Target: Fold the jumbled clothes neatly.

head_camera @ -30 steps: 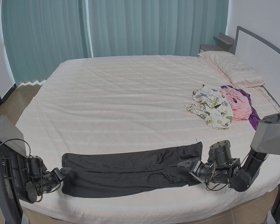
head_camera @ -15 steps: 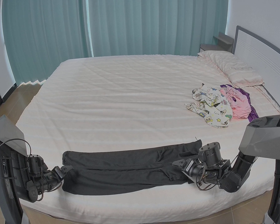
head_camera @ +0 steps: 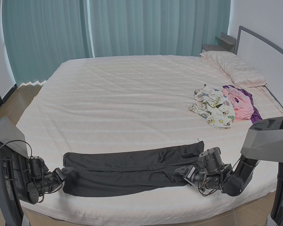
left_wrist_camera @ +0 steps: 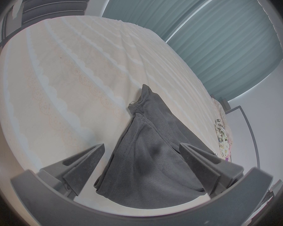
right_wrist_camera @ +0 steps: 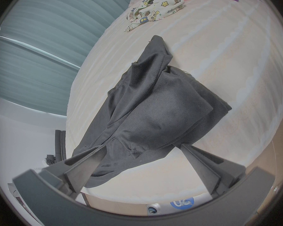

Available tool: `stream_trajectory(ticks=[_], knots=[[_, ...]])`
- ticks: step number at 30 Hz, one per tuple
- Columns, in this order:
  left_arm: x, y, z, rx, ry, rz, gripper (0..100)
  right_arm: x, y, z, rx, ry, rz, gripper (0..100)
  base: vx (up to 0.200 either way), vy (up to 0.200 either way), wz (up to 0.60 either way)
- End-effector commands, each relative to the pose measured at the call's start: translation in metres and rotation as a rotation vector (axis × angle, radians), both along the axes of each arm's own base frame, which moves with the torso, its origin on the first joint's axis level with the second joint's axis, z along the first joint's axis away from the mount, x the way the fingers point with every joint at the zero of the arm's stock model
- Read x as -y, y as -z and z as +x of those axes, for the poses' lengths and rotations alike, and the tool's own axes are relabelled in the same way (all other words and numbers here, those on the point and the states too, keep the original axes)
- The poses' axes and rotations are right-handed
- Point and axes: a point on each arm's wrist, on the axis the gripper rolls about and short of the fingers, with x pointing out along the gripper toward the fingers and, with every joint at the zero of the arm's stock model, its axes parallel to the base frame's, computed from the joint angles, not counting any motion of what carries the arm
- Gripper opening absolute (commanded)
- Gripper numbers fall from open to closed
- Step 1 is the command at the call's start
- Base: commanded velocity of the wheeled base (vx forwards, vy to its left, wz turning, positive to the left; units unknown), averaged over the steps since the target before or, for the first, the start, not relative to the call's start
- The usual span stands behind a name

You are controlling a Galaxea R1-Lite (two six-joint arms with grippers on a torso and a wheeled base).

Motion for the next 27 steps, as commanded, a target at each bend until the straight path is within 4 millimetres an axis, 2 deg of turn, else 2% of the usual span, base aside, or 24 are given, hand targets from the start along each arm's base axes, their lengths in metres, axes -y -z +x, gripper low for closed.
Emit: stream_trajectory(ticks=[1, 10, 11, 21, 27], knots=[[-0.001, -0.001, 0.001, 0.016, -0.002, 0.002, 100, 0.001, 0.001, 0.0, -0.007, 0.001, -0.005, 100, 0.0, 0.0, 0.0], [-0.001, 0.001, 0.001, 0.011, -0.002, 0.003, 100, 0.0, -0.001, 0.009, 0.021, 0.017, 0.015, 100, 0.0, 0.0, 0.0], [-0.001, 0.001, 0.001, 0.011, -0.002, 0.003, 100, 0.0, 0.0, 0.01, 0.019, 0.017, 0.014, 0, 0.0, 0.0, 0.0], [-0.001, 0.001, 0.001, 0.011, -0.004, 0.003, 100, 0.003, -0.002, 0.01, 0.019, 0.028, 0.007, 0, 0.0, 0.0, 0.0], [-0.002, 0.001, 0.002, 0.013, -0.007, 0.004, 100, 0.004, -0.011, 0.007, 0.015, 0.022, 0.0, 0, 0.0, 0.0, 0.0]])
